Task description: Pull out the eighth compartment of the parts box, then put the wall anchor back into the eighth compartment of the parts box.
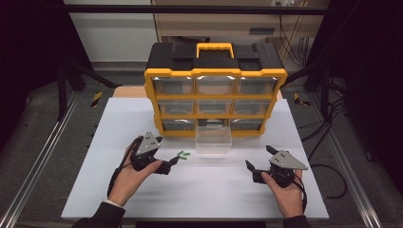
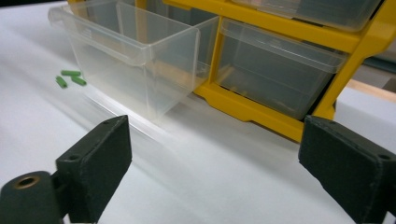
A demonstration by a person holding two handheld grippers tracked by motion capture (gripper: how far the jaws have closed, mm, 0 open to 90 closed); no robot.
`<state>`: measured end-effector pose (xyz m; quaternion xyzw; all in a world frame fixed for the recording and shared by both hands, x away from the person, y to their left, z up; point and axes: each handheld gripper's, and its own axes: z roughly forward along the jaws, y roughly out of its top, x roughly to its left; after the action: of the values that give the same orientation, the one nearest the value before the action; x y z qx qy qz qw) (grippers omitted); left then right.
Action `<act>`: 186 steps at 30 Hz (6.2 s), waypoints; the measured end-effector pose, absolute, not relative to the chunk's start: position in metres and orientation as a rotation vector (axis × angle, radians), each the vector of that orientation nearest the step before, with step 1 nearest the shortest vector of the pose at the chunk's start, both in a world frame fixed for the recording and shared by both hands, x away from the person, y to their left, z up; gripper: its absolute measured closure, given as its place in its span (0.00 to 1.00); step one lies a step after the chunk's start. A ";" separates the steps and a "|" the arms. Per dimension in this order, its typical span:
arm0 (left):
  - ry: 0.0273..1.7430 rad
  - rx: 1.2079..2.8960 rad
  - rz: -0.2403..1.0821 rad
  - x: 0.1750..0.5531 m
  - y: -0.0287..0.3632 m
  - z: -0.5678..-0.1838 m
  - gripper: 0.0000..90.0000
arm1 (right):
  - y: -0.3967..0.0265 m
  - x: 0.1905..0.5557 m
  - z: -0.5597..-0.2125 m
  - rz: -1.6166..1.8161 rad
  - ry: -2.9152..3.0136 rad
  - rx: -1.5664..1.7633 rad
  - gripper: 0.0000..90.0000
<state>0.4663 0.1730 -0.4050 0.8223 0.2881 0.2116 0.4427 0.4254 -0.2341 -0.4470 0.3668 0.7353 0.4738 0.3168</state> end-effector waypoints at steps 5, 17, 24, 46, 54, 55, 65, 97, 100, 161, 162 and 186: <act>0.775 2.063 0.495 0.477 0.174 -0.398 0.08 | -0.235 0.419 -0.447 1.213 1.923 0.938 0.11; 0.804 2.140 0.486 0.483 0.174 -0.407 0.07 | -0.231 0.416 -0.454 1.244 1.939 0.958 0.12; 0.786 2.203 0.471 0.481 0.164 -0.412 0.07 | -0.232 0.416 -0.456 1.321 1.948 0.971 0.12; 0.855 2.299 0.424 0.494 0.148 -0.427 0.10 | -0.232 0.415 -0.460 1.318 1.965 0.948 0.11; 0.889 2.304 0.384 0.504 0.140 -0.435 0.16 | -0.233 0.419 -0.463 1.314 1.965 0.967 0.11; 0.888 2.312 0.392 0.505 0.141 -0.435 0.22 | -0.234 0.420 -0.463 1.309 1.963 0.967 0.11; 0.884 2.329 0.418 0.509 0.141 -0.436 0.48 | -0.239 0.416 -0.462 1.334 1.920 0.913 0.13; 0.982 2.376 0.379 0.532 0.124 -0.460 0.94 | -0.235 0.419 -0.465 1.347 1.953 0.911 0.10; 0.991 2.366 0.382 0.529 0.126 -0.458 0.94 | -0.235 0.419 -0.465 1.344 1.962 0.914 0.10; 0.798 2.250 0.511 0.500 0.117 -0.351 0.94 | -0.245 0.417 -0.463 1.408 1.877 0.963 0.10; 0.790 2.252 0.514 0.499 0.115 -0.348 0.94 | -0.245 0.417 -0.464 1.408 1.879 0.961 0.10; 0.701 2.276 0.493 0.504 0.068 -0.333 0.94 | -0.251 0.416 -0.463 1.427 1.796 1.018 0.11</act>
<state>0.5042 0.0678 -0.3332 0.8775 0.2703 0.1900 0.3475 0.4157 -0.2510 -0.4627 0.3856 0.6802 0.5404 0.3108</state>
